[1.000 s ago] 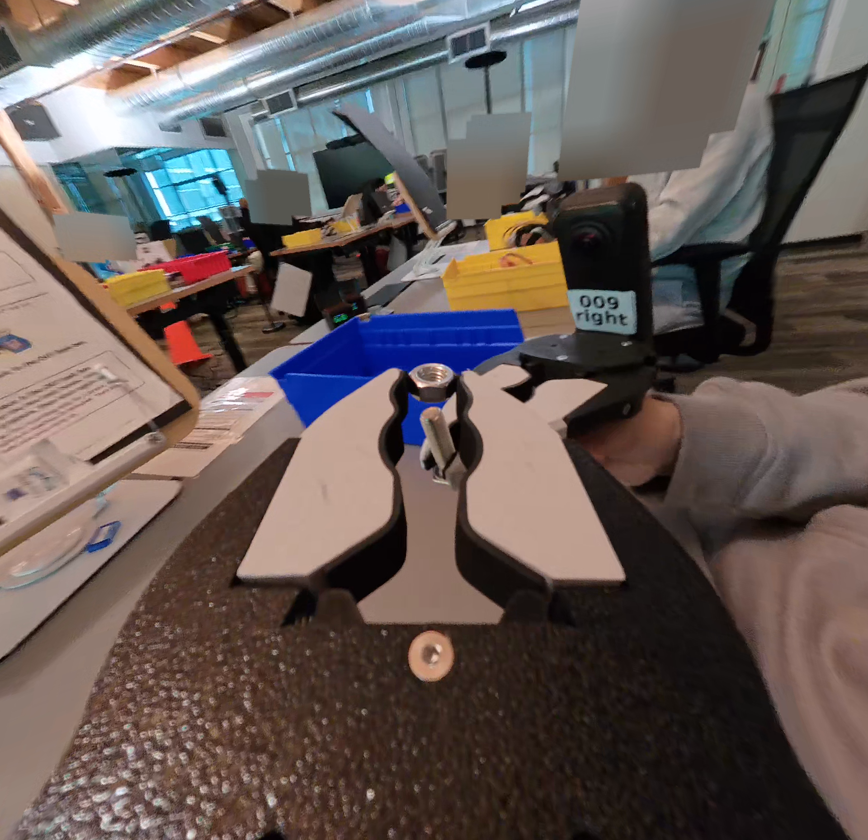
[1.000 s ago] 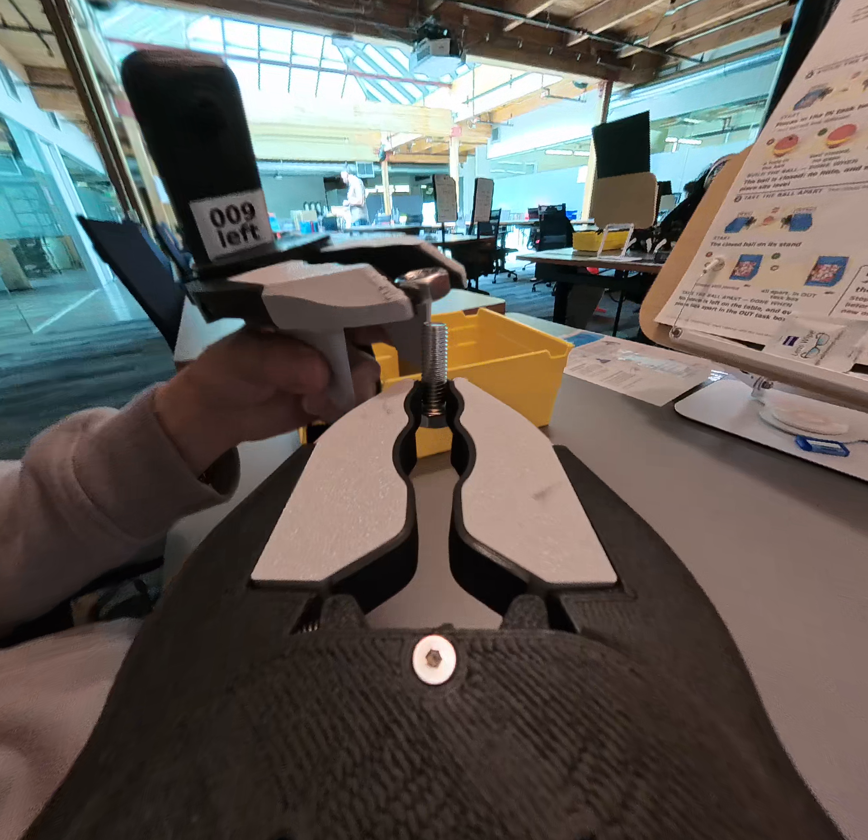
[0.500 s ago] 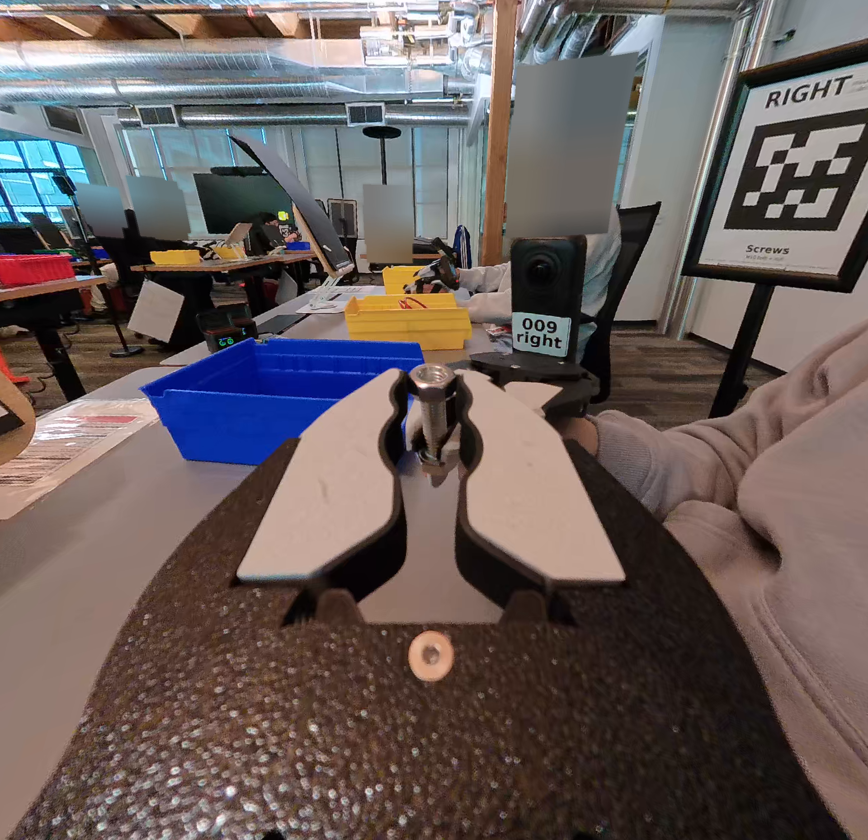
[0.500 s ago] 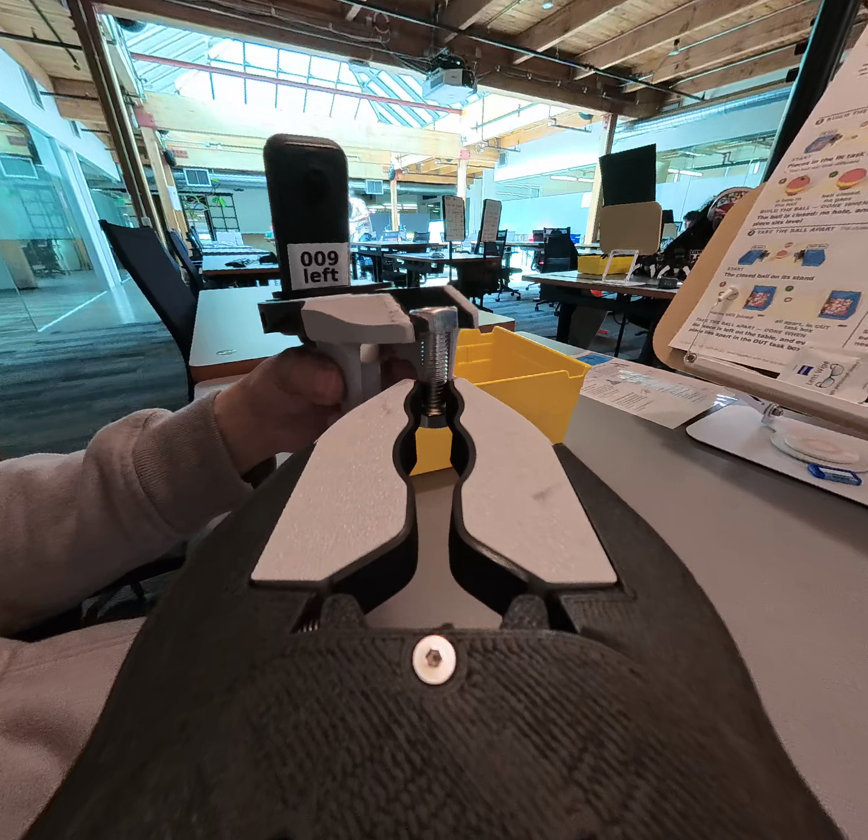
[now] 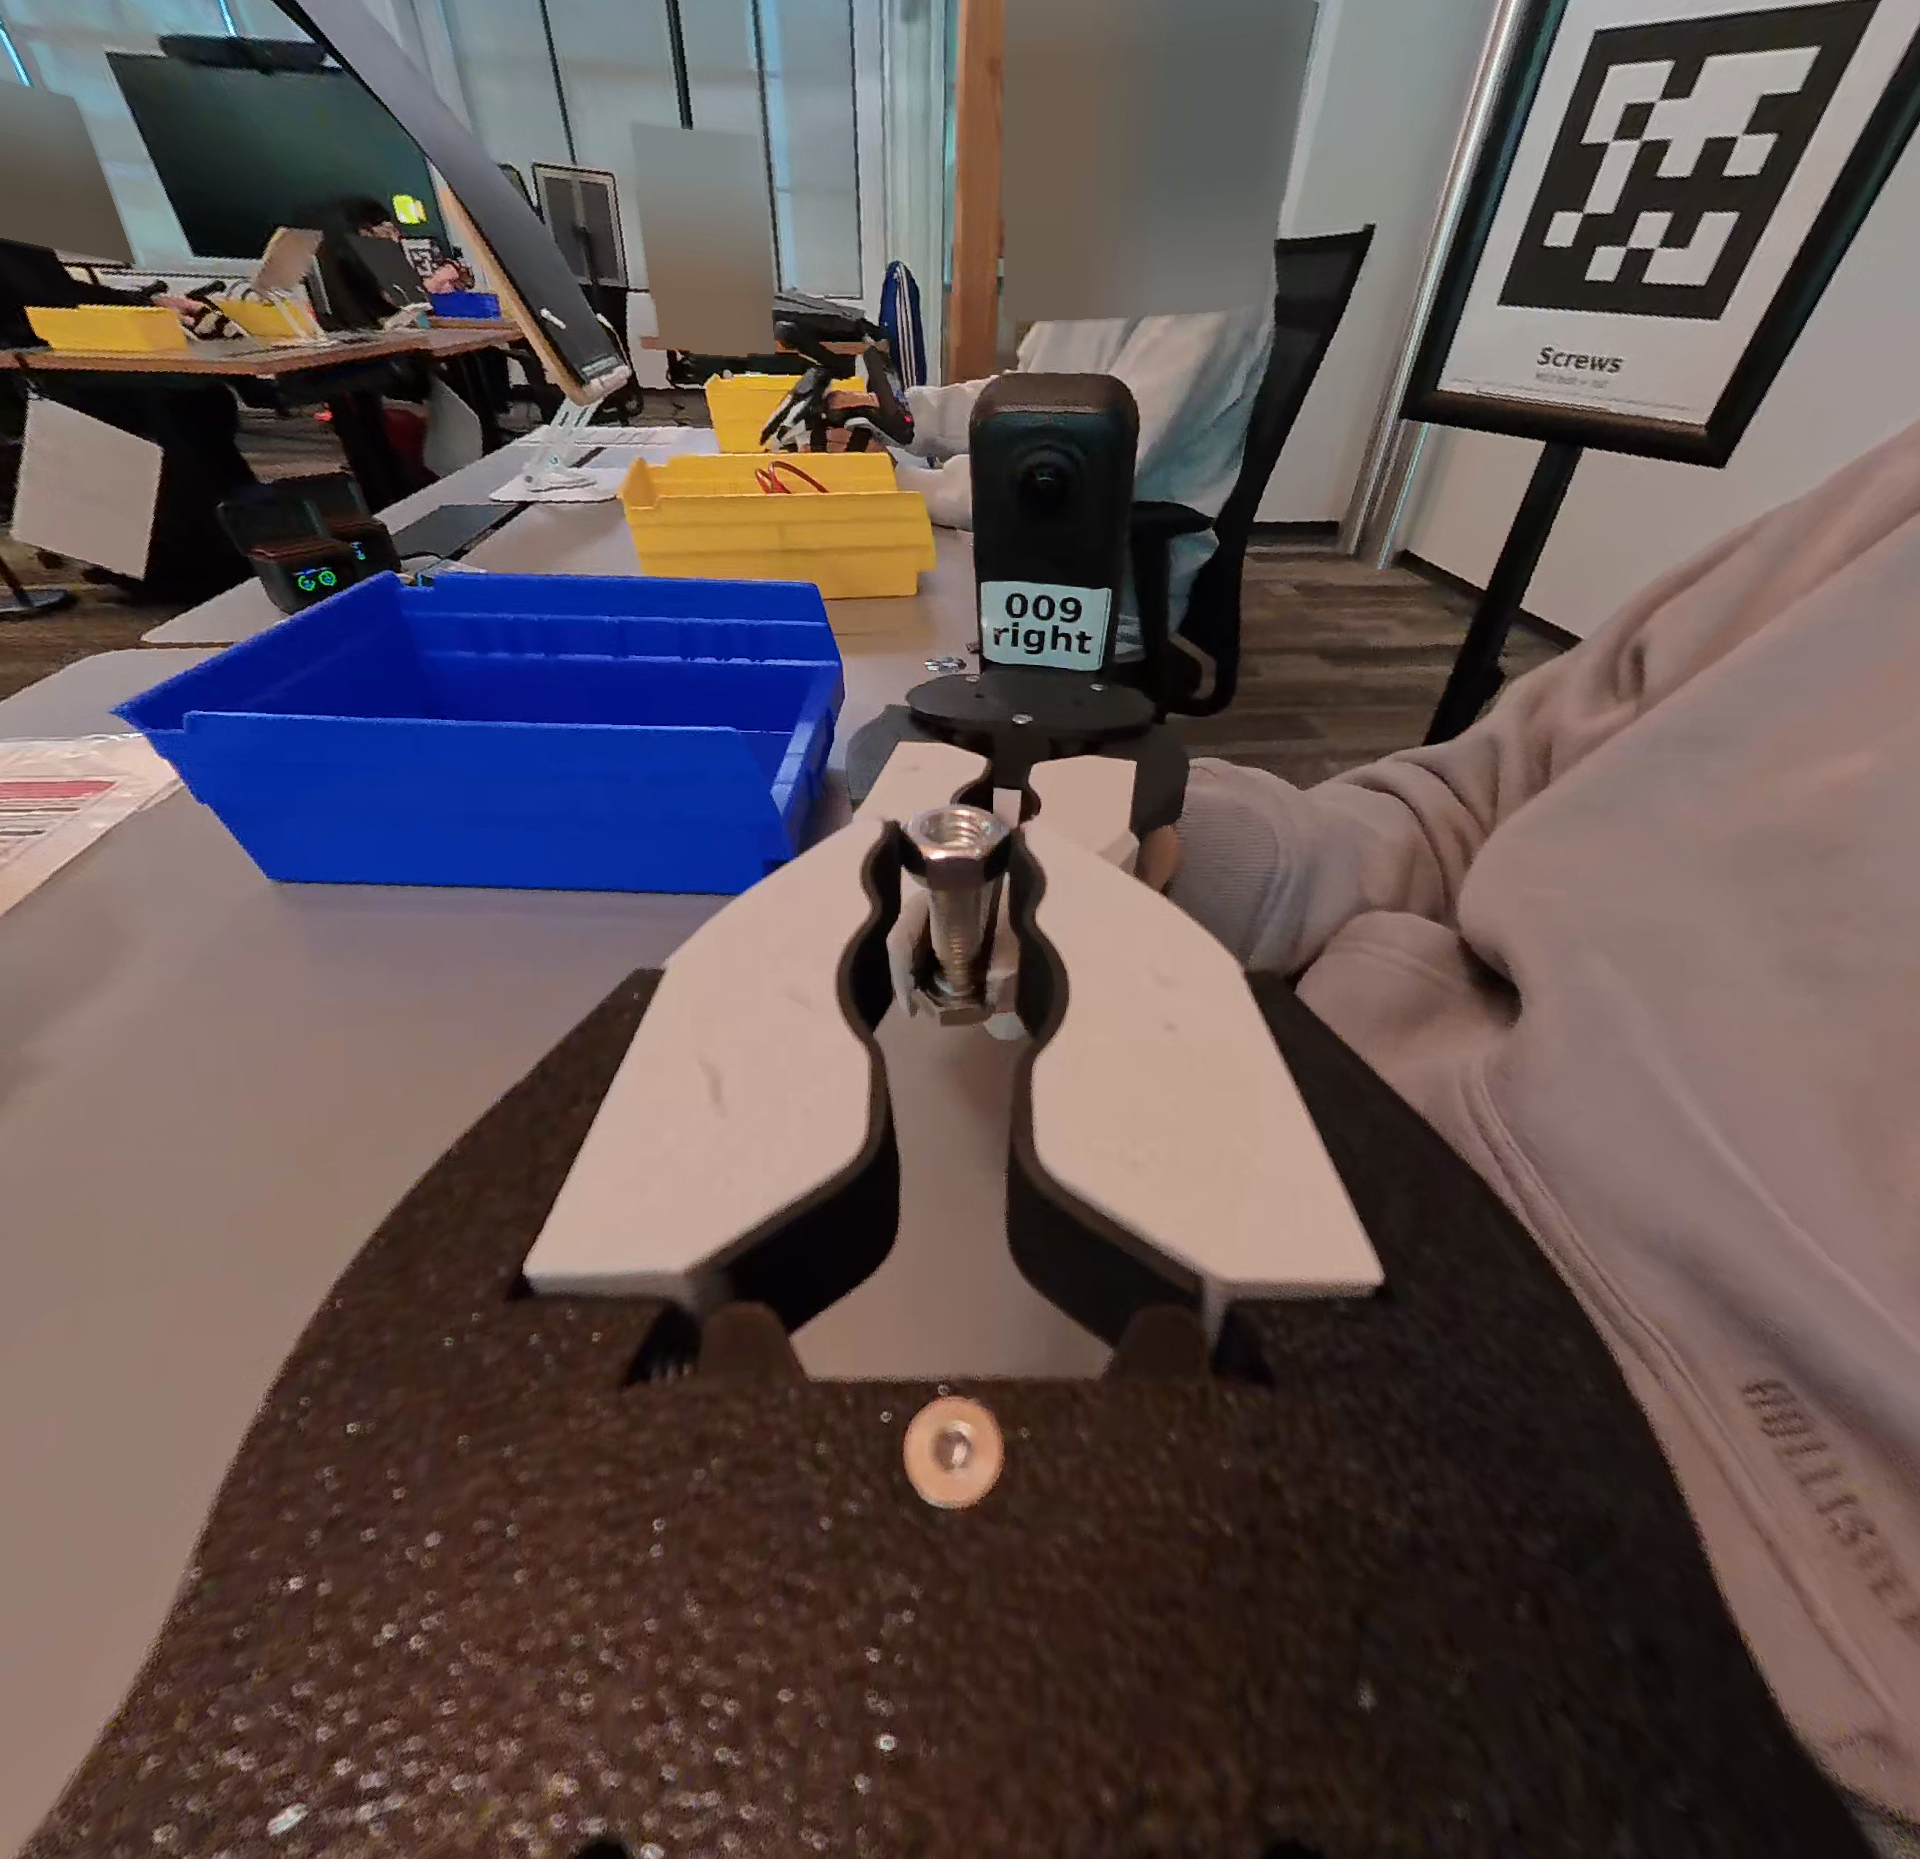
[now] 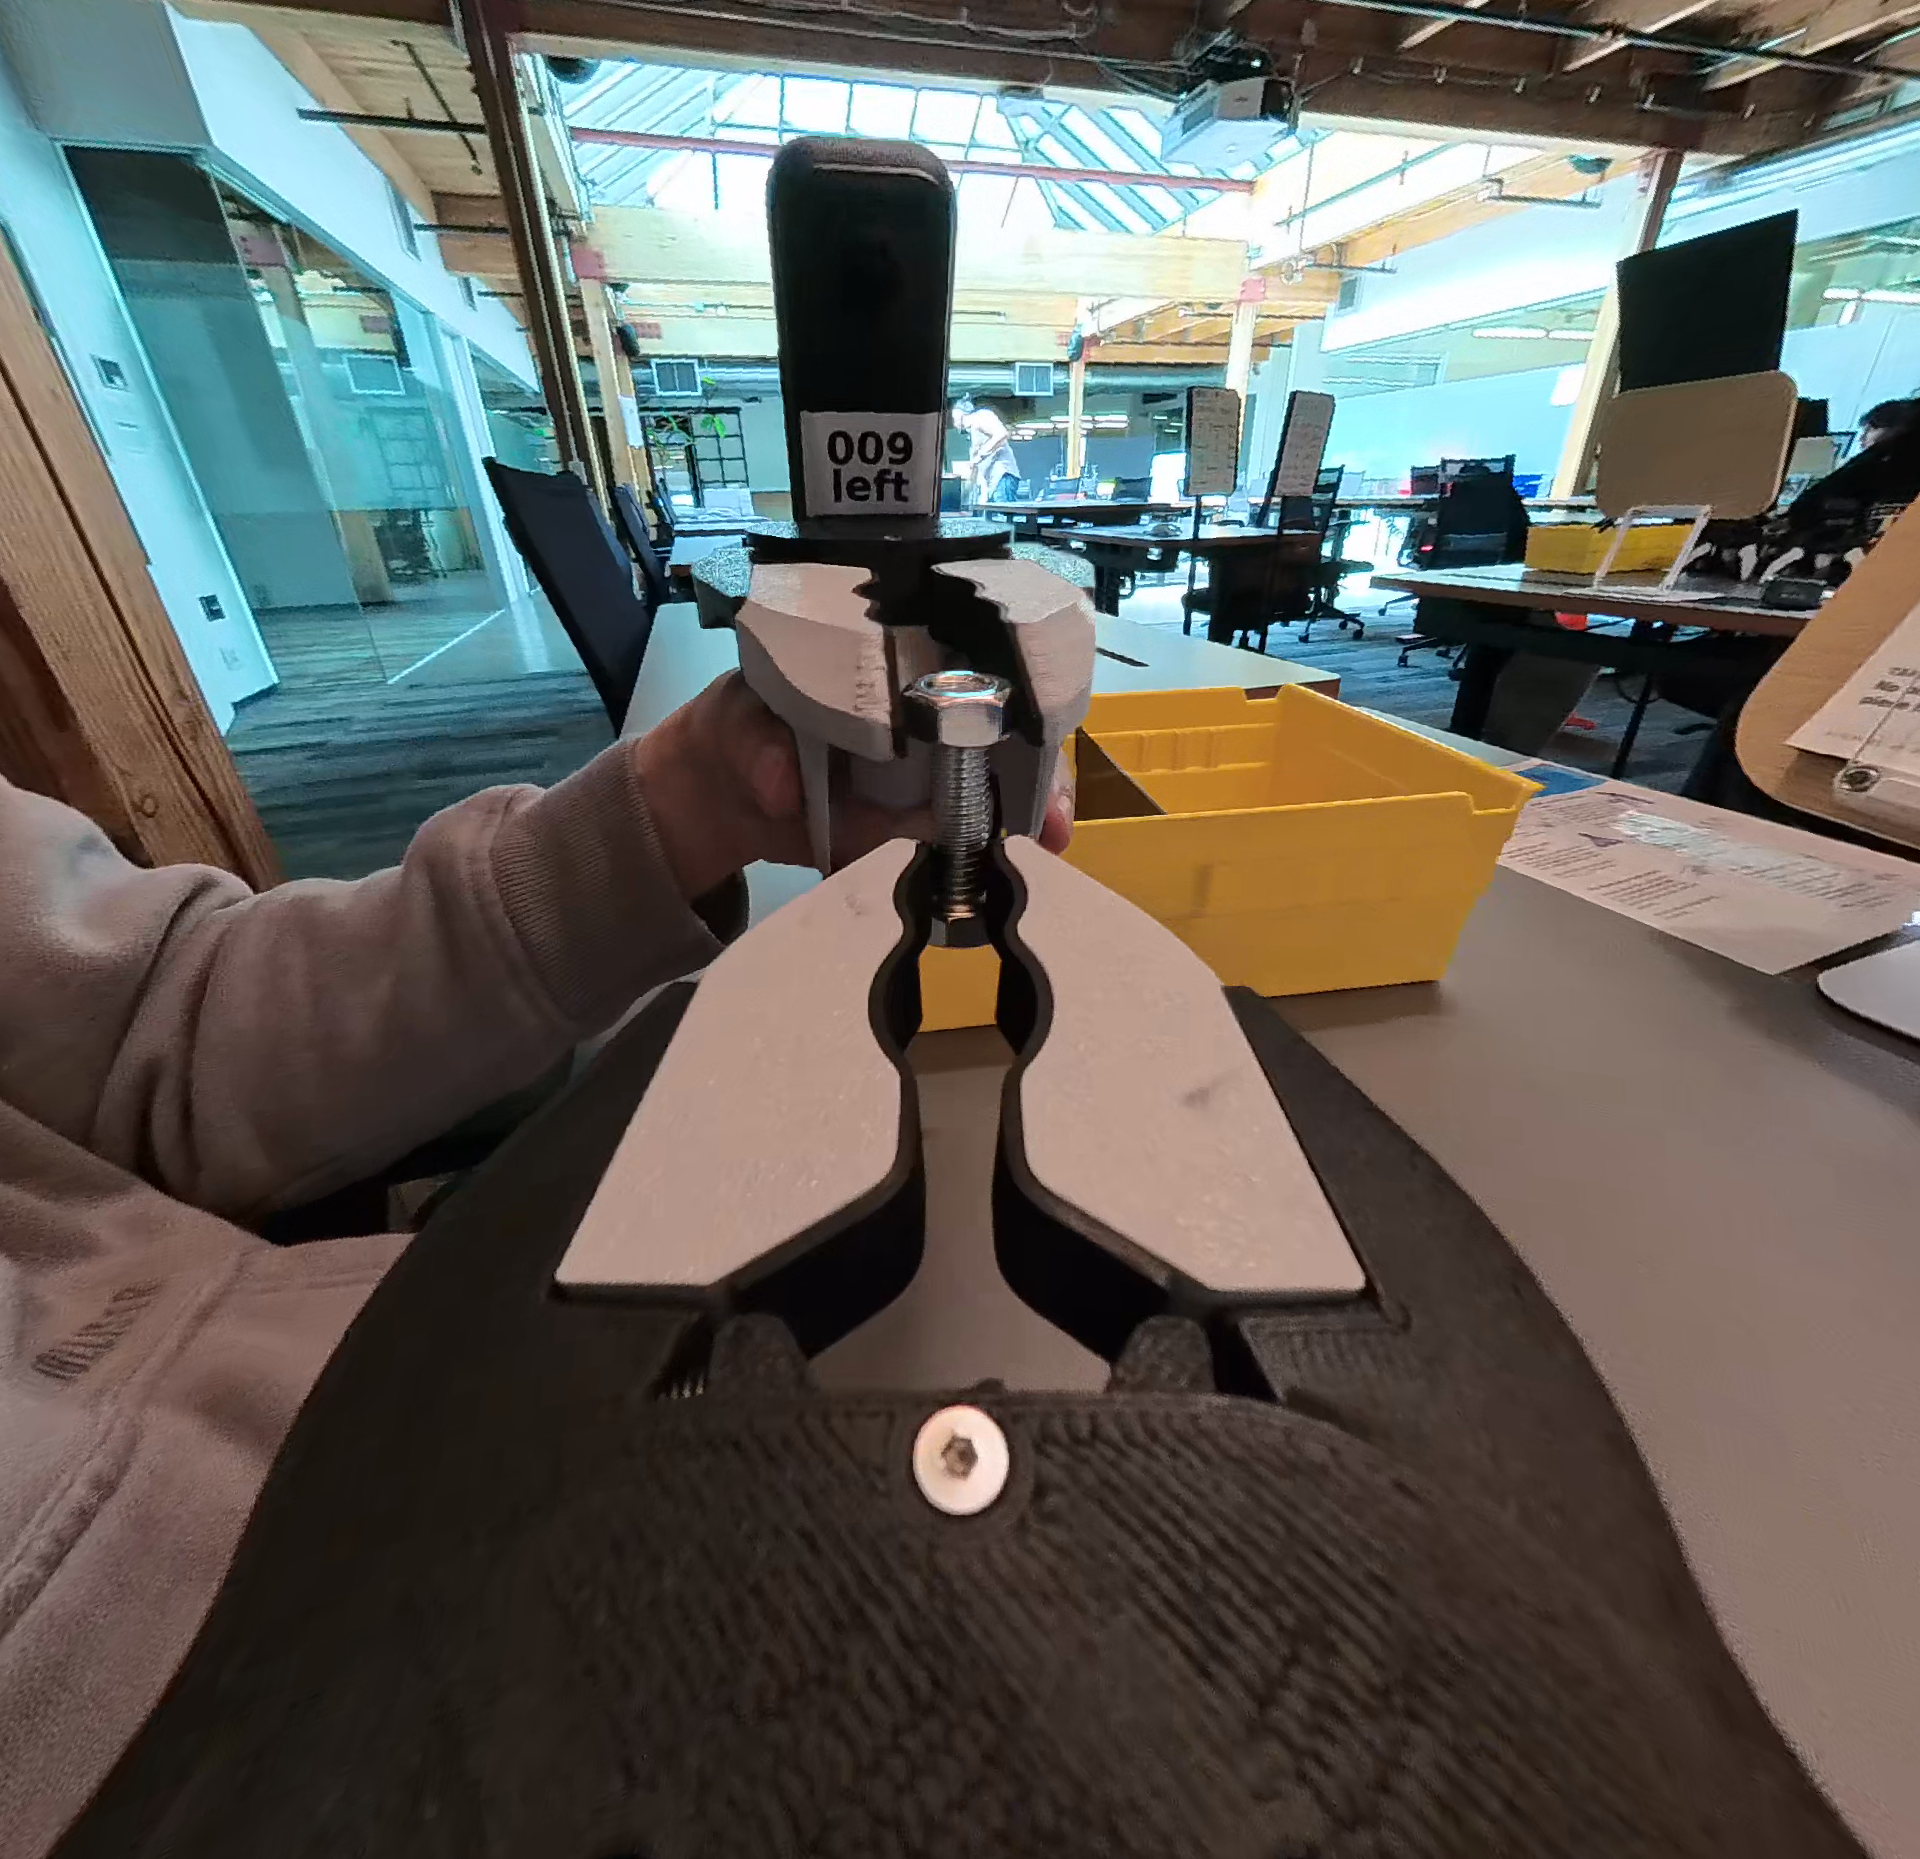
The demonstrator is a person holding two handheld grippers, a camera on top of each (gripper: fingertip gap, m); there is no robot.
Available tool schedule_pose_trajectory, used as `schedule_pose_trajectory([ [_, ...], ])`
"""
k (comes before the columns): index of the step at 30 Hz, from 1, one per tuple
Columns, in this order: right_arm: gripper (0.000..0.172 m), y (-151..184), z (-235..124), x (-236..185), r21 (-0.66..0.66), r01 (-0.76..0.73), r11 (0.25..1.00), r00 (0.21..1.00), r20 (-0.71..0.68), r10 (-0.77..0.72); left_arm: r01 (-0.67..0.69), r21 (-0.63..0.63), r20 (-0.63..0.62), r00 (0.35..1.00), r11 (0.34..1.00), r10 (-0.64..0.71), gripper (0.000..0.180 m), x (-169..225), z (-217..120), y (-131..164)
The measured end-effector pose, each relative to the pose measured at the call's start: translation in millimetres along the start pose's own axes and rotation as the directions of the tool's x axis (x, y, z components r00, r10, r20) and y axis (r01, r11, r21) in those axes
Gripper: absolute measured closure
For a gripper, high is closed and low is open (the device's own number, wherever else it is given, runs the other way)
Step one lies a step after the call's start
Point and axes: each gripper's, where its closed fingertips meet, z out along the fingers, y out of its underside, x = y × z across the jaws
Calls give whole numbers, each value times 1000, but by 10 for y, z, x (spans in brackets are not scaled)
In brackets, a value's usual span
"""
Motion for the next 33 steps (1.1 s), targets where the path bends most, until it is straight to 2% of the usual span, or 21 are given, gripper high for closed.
schedule_pose_trajectory([
  [17, 163, -20, -17, 49, 18, -25, 1000, 999, -24, 26, -26, 43, 34, 999, 999, 25, 162, -54, 33, -30],
  [25, 163, -8, -9, 49, 13, -28, 1000, 999, -26, 28, -32, 69, 40, 999, 997, 30, 156, -56, 16, -67],
  [29, 163, -41, -30, 122, 33, -27, 999, 996, -81, 30, -56, 85, 86, 995, 995, 49, 148, -95, 2, -113],
  [33, 163, -81, -67, 217, 55, -18, 998, 988, -154, 26, -42, 115, 145, 989, 992, 25, 148, -191, 12, -141],
])
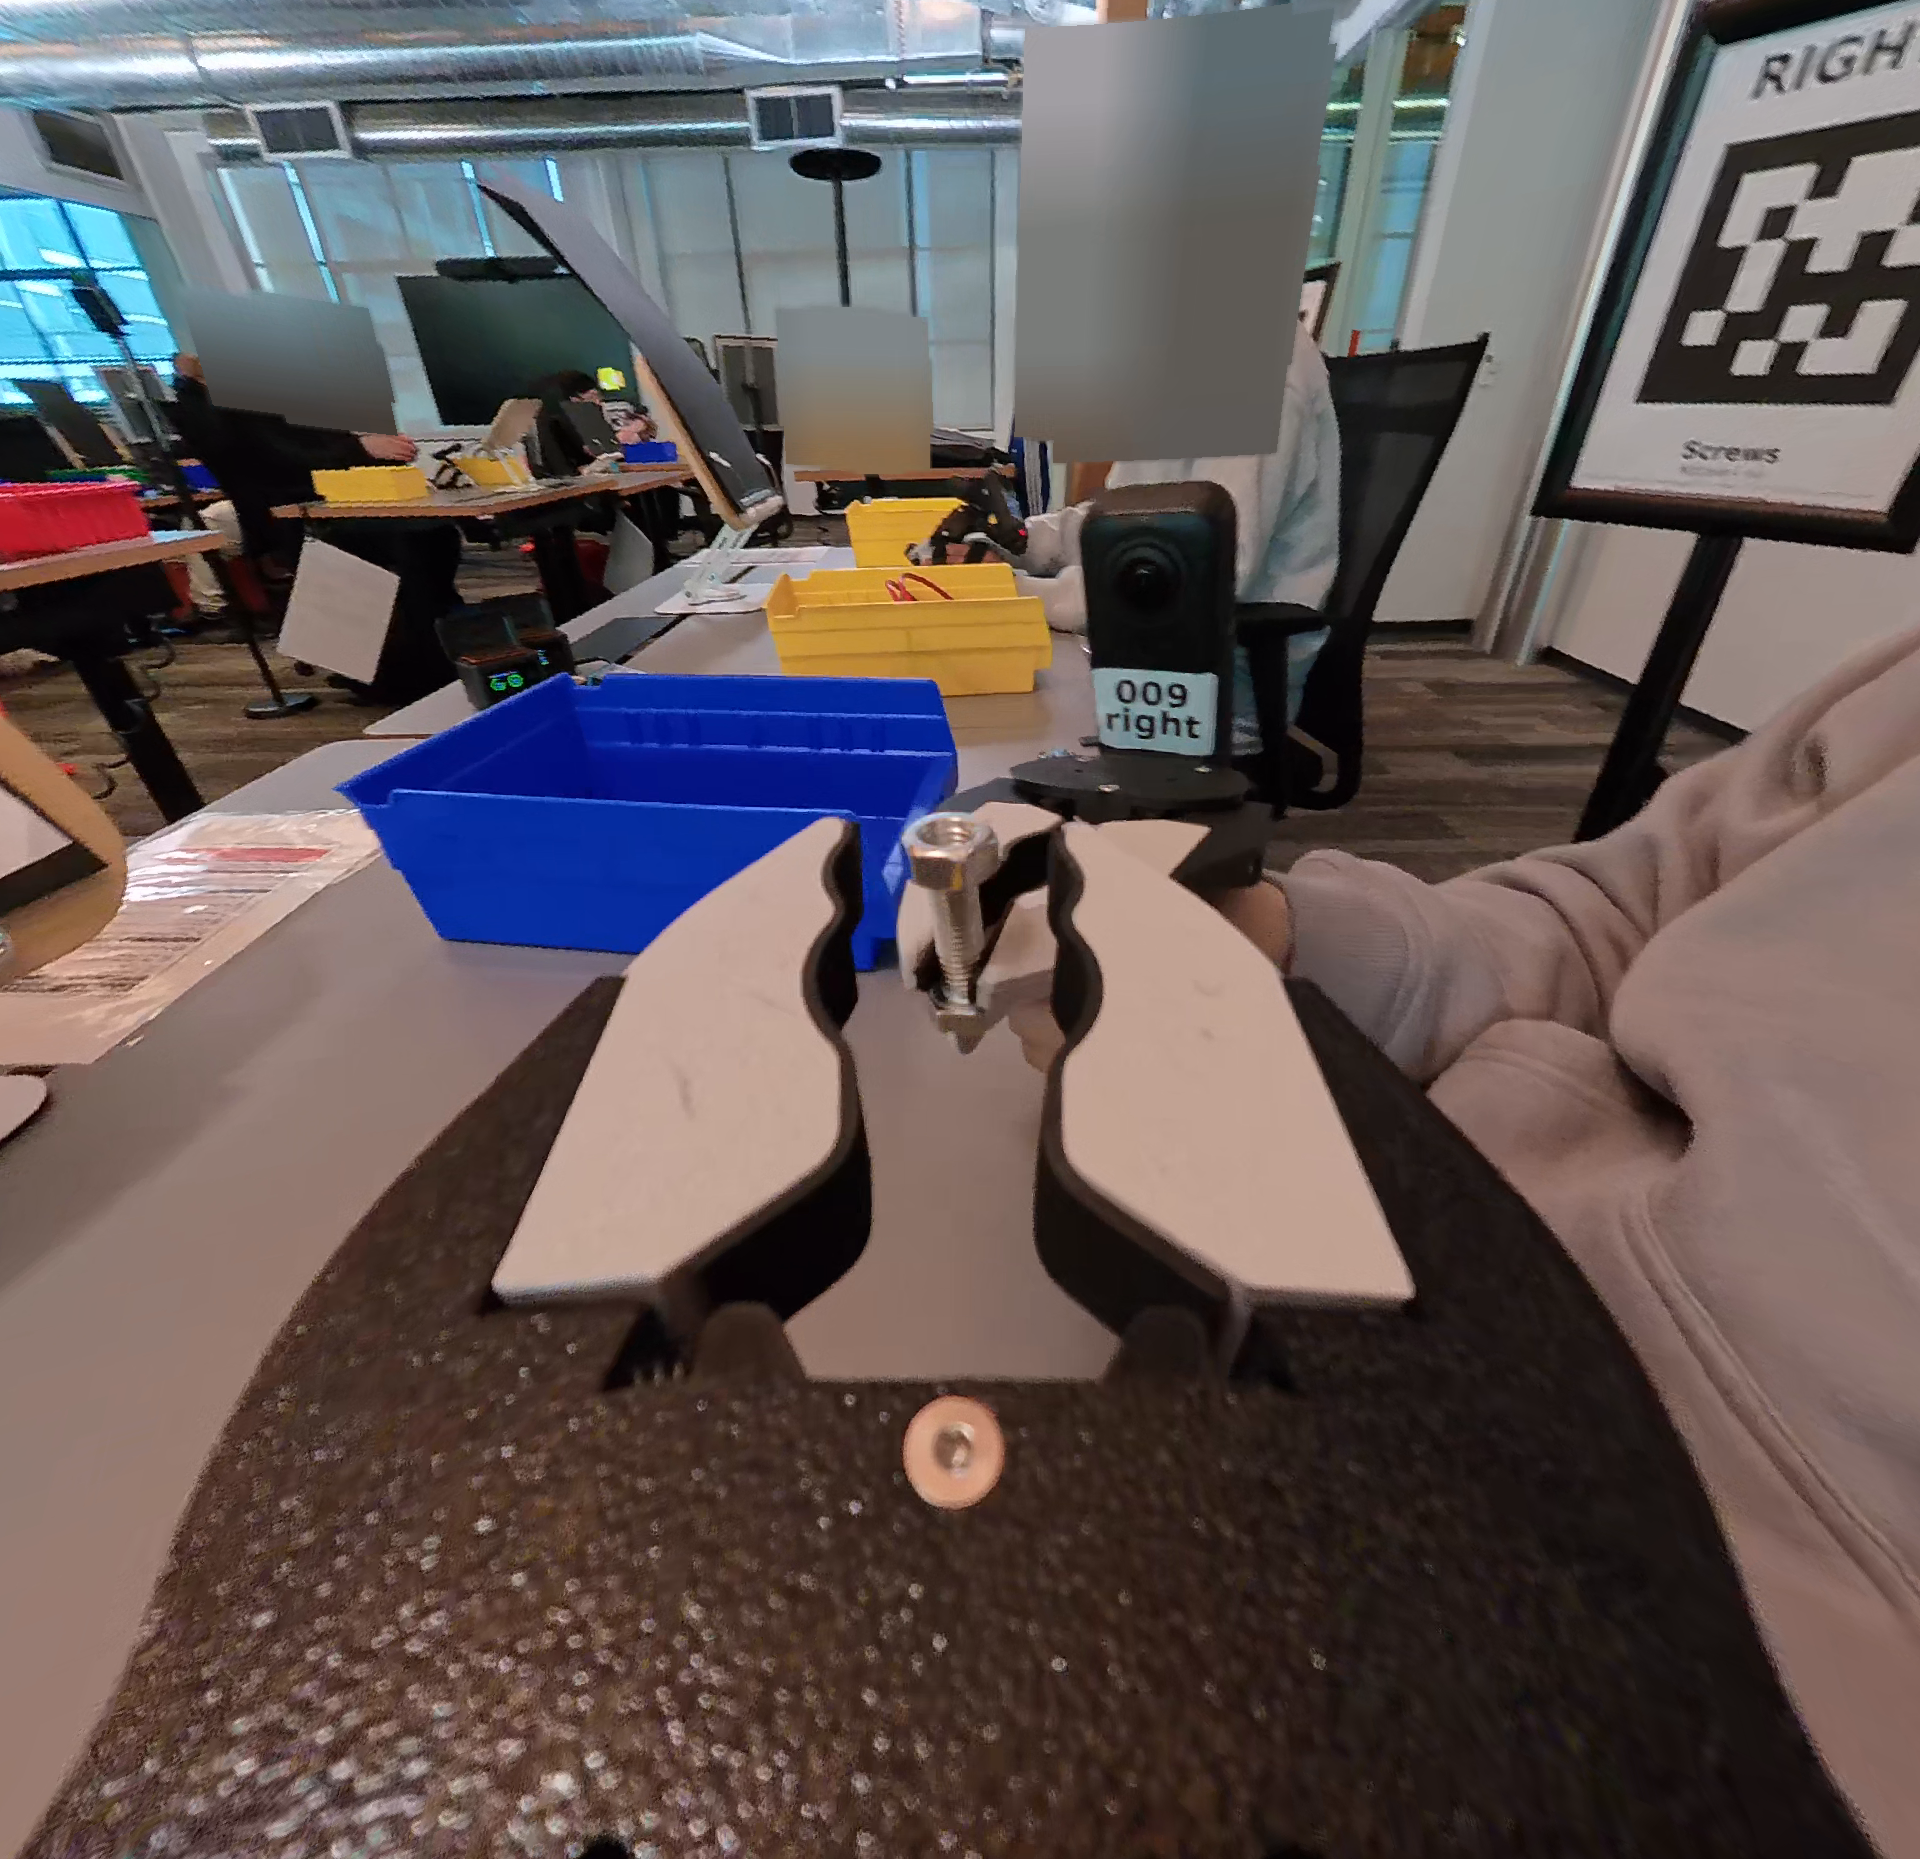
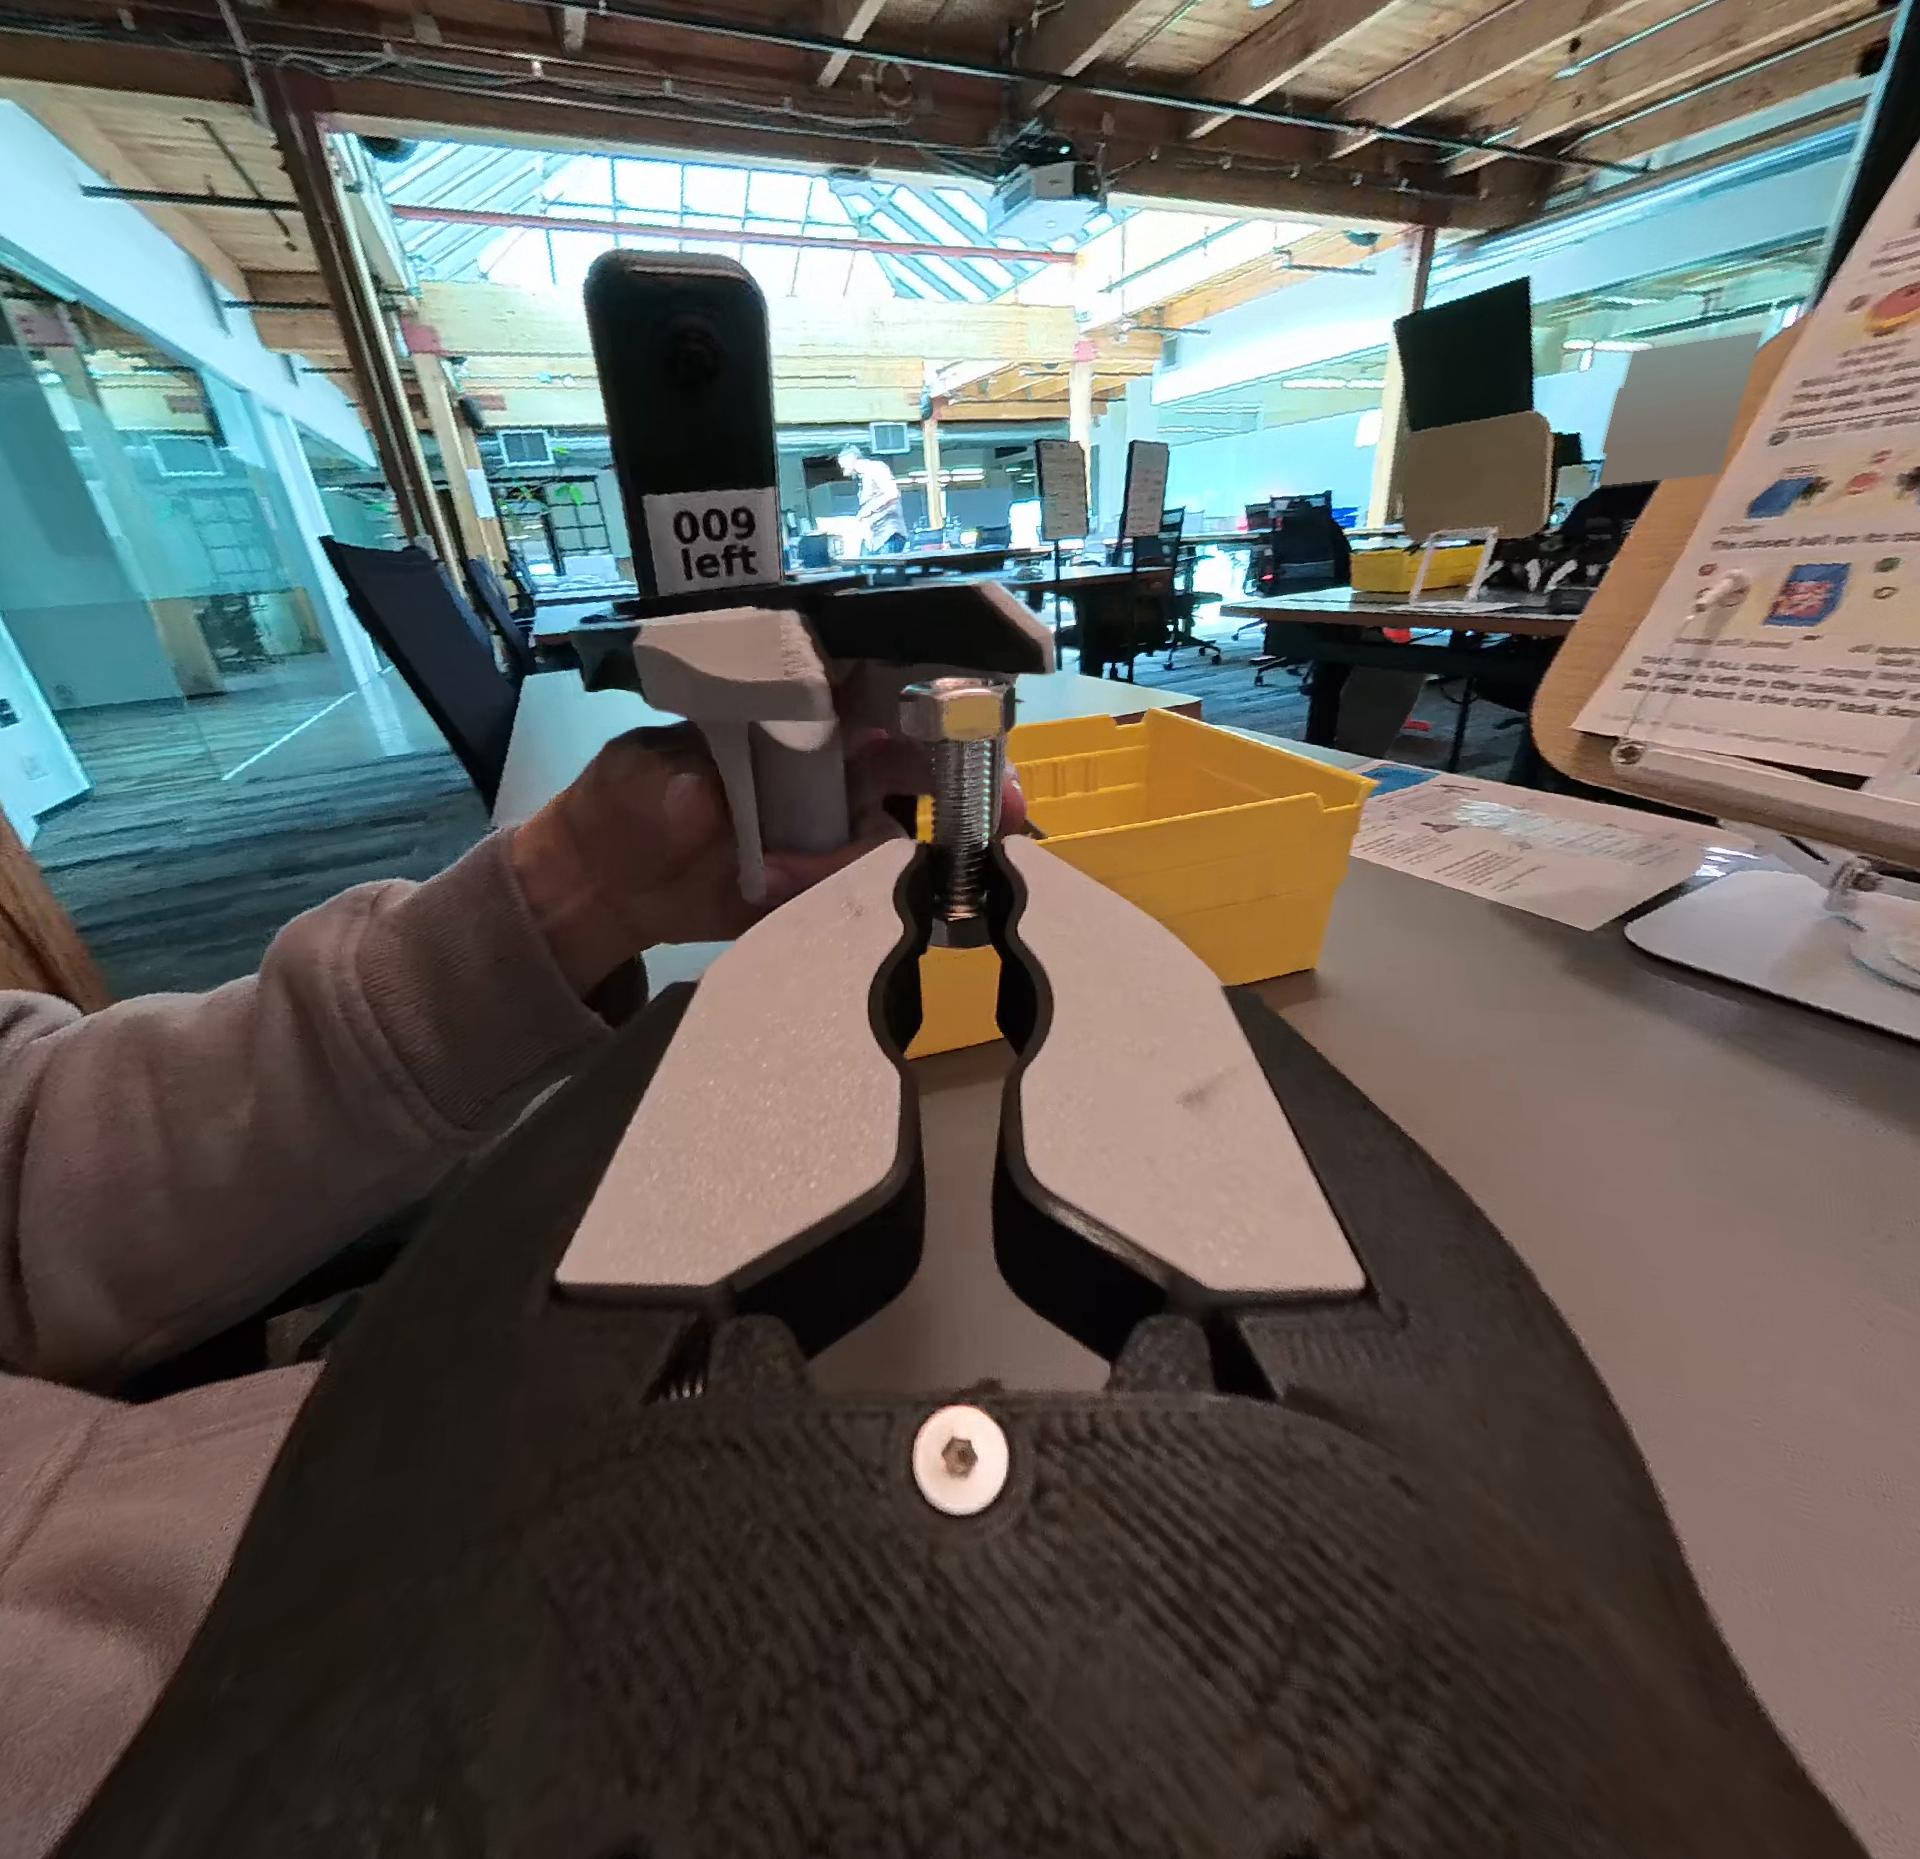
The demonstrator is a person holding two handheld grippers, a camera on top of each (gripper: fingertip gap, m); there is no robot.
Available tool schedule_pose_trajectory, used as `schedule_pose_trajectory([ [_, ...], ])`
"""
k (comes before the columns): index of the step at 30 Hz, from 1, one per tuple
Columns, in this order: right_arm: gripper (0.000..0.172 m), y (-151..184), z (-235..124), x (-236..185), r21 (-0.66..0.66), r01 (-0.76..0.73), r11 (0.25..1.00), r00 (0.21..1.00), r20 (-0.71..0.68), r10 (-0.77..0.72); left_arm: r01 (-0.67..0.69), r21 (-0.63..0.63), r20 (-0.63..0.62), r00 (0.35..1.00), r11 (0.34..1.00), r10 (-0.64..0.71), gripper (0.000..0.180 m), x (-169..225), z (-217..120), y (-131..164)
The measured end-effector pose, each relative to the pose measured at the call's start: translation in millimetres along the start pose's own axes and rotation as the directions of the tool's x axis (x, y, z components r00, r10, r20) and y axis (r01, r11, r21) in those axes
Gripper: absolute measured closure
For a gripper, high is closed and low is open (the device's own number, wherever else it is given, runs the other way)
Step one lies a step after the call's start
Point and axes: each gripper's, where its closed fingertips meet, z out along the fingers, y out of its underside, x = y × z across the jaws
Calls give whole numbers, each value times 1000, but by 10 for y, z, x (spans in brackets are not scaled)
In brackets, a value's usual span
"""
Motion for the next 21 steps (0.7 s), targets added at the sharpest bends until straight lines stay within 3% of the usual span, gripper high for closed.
schedule_pose_trajectory([
  [10, 163, -6, 2, -6, 4, -7, 1000, 1000, 5, 7, 49, 23, 14, 999, 999, -49, 151, -50, 86, 48],
  [21, 163, -9, -10, 16, 7, -14, 1000, 1000, 2, 14, 35, 47, 46, 998, 998, -38, 150, -99, -43, -37],
])
